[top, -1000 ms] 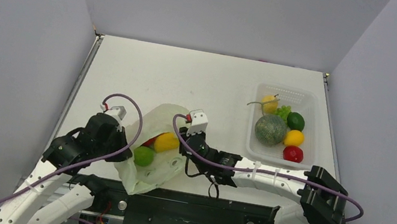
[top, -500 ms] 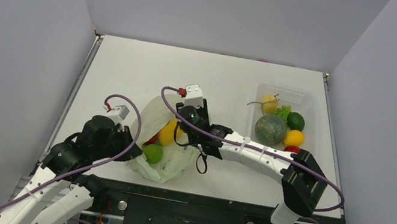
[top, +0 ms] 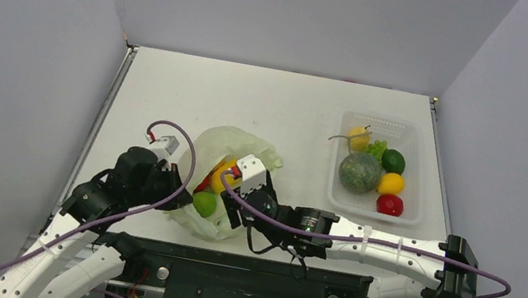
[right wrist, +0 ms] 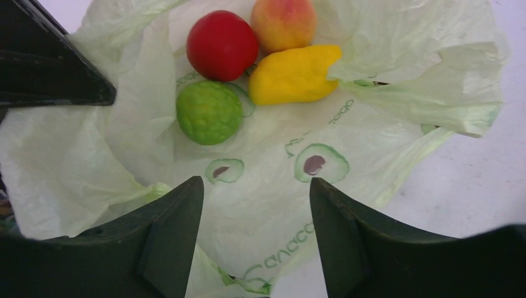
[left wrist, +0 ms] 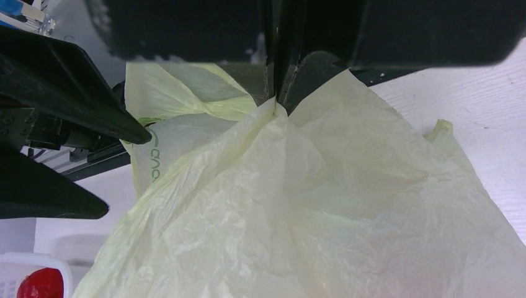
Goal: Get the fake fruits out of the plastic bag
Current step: Adjust the plastic bag at the center of the board.
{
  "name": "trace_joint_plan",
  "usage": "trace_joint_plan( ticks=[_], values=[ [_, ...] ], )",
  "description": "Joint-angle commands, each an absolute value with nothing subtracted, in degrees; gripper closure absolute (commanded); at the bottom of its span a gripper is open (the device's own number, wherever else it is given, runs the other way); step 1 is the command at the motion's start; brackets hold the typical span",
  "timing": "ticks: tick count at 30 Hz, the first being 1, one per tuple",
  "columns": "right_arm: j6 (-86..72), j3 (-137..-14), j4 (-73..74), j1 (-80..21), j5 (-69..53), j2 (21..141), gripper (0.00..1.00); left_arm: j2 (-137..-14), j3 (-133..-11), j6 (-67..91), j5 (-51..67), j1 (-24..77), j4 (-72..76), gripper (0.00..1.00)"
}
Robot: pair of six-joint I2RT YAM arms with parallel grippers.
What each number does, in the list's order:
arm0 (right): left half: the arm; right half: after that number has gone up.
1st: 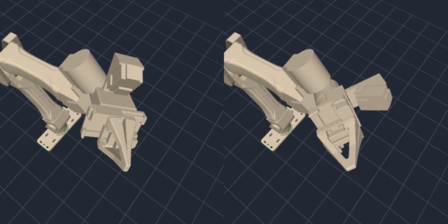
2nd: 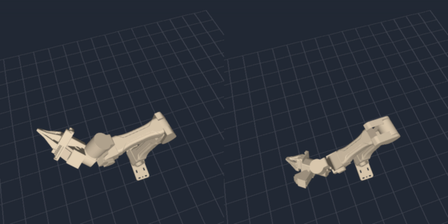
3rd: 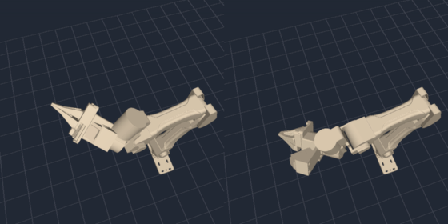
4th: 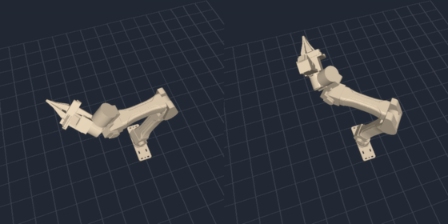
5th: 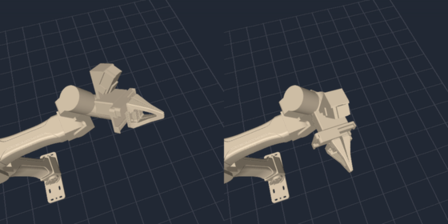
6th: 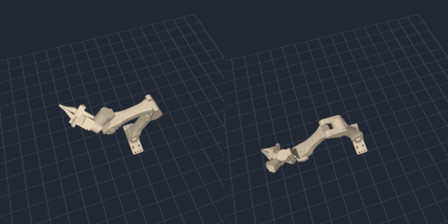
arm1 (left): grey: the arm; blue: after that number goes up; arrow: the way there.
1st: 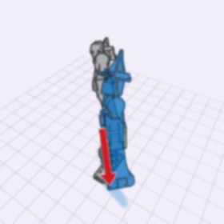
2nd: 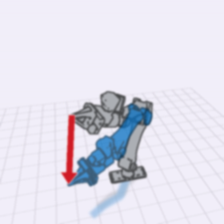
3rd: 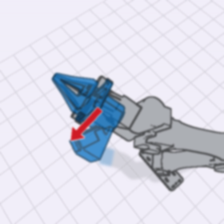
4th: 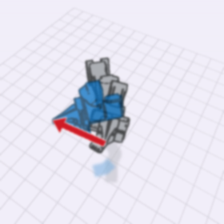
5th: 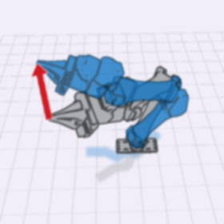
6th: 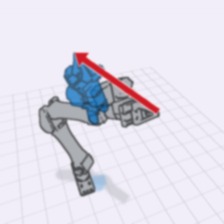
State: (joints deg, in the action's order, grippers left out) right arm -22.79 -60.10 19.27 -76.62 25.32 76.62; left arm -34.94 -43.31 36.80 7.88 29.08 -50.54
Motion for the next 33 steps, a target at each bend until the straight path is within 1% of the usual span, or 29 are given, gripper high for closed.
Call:
trace_joint_plan(
  ticks=[1, 2, 3, 4, 5, 8, 10, 14, 16, 18, 20, 21, 22, 25, 26, 27, 33],
  values=[
    [-27.92, -59.01, 8.34, -76.53, 19.76, 79.70, 0.46, -36.45, -47.91, 33.21, 8.61, 28.83, -50.30, 1.00],
    [-29.13, -58.55, 3.62, -76.61, 16.87, 81.95, 0.57, -36.60, -48.32, 32.58, 8.08, 28.83, -50.33, 1.00],
    [-29.59, -57.35, 0.58, -76.71, 13.78, 84.47, 0.64, -36.63, -48.51, 32.29, 7.78, 28.83, -50.51, 1.00],
    [-30.60, -56.80, -4.58, -76.94, 12.34, 85.70, 0.72, -36.75, -48.65, 31.65, 7.31, 28.83, -50.61, 1.00],
    [-31.03, -55.44, -6.86, -77.10, 9.92, 88.42, 0.77, -36.75, -48.54, 31.42, 7.17, 28.83, -50.60, 1.00],
    [-33.83, -53.80, -14.57, -77.77, 5.65, 93.71, 0.82, -36.30, -47.11, 31.53, 7.78, 28.83, -50.52, 1.00],
    [-34.98, -53.30, -15.93, -77.97, 3.55, 96.57, 0.83, -36.08, -47.02, 31.67, 8.33, 28.83, -50.91, 1.00],
    [-34.39, -51.61, -15.43, -77.91, 4.80, 95.34, 0.83, -35.12, -46.81, 32.74, 7.20, 28.87, -53.77, 1.00],
    [-32.53, -51.56, -13.06, -77.81, 7.24, 92.81, 0.82, -34.70, -46.46, 33.00, 6.26, 28.87, -56.99, 1.00],
    [-30.68, -51.70, -10.88, -77.56, 10.15, 89.99, 0.78, -34.22, -45.72, 32.88, 6.66, 28.85, -58.20, 1.00],
    [-29.21, -52.15, -8.87, -77.33, 13.11, 87.88, 0.73, -33.35, -45.00, 32.68, 8.28, 28.91, -58.12, 1.00],
    [-28.31, -52.40, -7.45, -77.16, 15.03, 87.14, 0.68, -32.86, -44.65, 32.52, 9.28, 28.91, -57.98, 1.00],
    [-27.73, -53.02, -6.80, -77.12, 17.10, 86.96, 0.66, -32.64, -44.56, 32.39, 9.60, 28.92, -57.87, 1.00],
    [-24.96, -54.54, -3.52, -76.93, 20.55, 87.46, 0.53, -32.30, -44.63, 31.96, 10.18, 28.90, -57.77, 1.00],
    [-24.34, -55.21, -3.17, -76.83, 21.33, 87.74, 0.50, -32.32, -44.75, 31.97, 10.30, 28.91, -57.64, 1.00],
    [-23.16, -55.81, -2.68, -76.49, 21.48, 87.86, 0.46, -32.49, -44.92, 31.92, 10.38, 28.91, -57.61, 1.00],
    [-22.79, -57.20, -3.18, -73.33, 18.61, 89.86, 0.36, -33.57, -47.77, 30.15, 8.99, 28.92, -57.80, 1.00]
  ],
)
